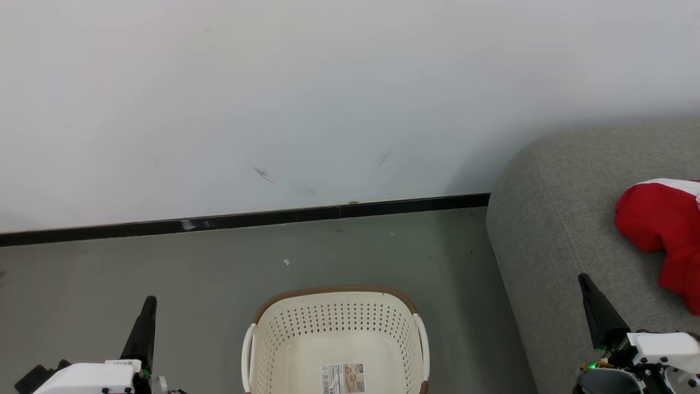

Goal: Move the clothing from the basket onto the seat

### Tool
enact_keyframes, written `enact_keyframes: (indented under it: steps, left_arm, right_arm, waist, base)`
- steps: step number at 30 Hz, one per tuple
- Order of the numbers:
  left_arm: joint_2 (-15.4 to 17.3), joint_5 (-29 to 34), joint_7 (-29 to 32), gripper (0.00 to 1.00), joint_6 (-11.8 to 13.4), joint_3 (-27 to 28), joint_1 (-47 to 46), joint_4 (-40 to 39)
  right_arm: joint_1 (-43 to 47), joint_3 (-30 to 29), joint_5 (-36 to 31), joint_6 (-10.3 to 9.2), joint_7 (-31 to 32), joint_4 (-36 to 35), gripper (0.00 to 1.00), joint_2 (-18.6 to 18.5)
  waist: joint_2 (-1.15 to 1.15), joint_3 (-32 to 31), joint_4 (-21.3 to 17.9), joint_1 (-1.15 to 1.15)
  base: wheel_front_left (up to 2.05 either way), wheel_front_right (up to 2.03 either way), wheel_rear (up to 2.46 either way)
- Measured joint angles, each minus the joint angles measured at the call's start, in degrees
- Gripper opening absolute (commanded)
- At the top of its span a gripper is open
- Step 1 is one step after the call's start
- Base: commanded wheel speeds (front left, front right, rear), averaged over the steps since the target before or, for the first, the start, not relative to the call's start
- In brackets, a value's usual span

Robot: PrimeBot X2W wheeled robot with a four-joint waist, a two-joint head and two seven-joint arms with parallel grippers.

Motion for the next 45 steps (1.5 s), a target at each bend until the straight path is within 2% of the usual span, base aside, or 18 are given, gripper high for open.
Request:
enact_keyframes:
  steps: [45]
  left_arm:
    - [0.0, -0.1, 0.0, 0.0, 0.0, 0.0, 0.0, 0.0]
  right_arm:
    - [0.0, -0.5, 0.0, 0.0, 0.0, 0.0, 0.0, 0.3]
  waist:
    - [0.0, 0.0, 0.0, 0.0]
  base:
    - [0.0, 0.0, 0.0]
